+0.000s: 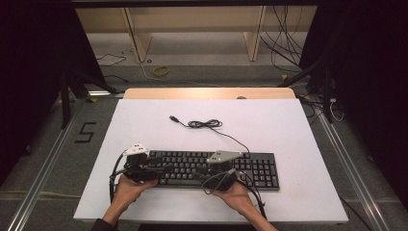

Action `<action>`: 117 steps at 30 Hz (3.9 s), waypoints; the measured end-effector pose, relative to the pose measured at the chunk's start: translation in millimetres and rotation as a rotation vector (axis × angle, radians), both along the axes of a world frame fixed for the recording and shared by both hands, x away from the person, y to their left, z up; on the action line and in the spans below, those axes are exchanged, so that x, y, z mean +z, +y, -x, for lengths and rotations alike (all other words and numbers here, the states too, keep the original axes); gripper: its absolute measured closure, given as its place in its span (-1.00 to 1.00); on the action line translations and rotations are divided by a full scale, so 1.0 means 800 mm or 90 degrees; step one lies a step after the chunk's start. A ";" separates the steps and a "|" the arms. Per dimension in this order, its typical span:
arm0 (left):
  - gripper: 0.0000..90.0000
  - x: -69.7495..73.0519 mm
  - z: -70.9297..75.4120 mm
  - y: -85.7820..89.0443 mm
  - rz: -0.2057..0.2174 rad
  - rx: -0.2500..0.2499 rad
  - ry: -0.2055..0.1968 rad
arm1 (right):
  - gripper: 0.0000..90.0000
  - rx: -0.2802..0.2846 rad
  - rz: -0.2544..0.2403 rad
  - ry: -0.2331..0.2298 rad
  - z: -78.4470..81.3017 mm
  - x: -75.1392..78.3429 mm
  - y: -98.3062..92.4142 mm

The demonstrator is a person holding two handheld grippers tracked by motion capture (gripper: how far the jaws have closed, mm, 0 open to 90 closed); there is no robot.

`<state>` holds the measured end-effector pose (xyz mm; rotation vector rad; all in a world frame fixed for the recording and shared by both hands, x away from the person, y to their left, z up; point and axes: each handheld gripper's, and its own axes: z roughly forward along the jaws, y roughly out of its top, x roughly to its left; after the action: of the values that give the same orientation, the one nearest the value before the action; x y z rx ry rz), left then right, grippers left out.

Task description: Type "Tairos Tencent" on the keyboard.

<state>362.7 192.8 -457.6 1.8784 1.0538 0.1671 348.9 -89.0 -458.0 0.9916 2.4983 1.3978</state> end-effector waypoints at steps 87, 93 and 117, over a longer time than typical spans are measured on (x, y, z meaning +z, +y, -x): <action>-0.26 -0.004 0.008 -0.002 0.010 0.008 -0.018 | 0.25 -0.021 -0.012 0.005 0.000 -0.004 -0.027; -0.20 -0.003 0.002 -0.009 -0.001 0.004 -0.016 | 0.11 -0.032 -0.027 0.003 0.004 -0.001 -0.041; 0.28 -0.008 -0.027 -0.039 -0.045 -0.018 0.020 | -0.18 -0.068 -0.040 -0.018 0.016 0.004 -0.072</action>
<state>384.2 161.6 -464.2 1.9637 1.0545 0.1605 336.0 -146.4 -454.9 1.0922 2.3572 1.4552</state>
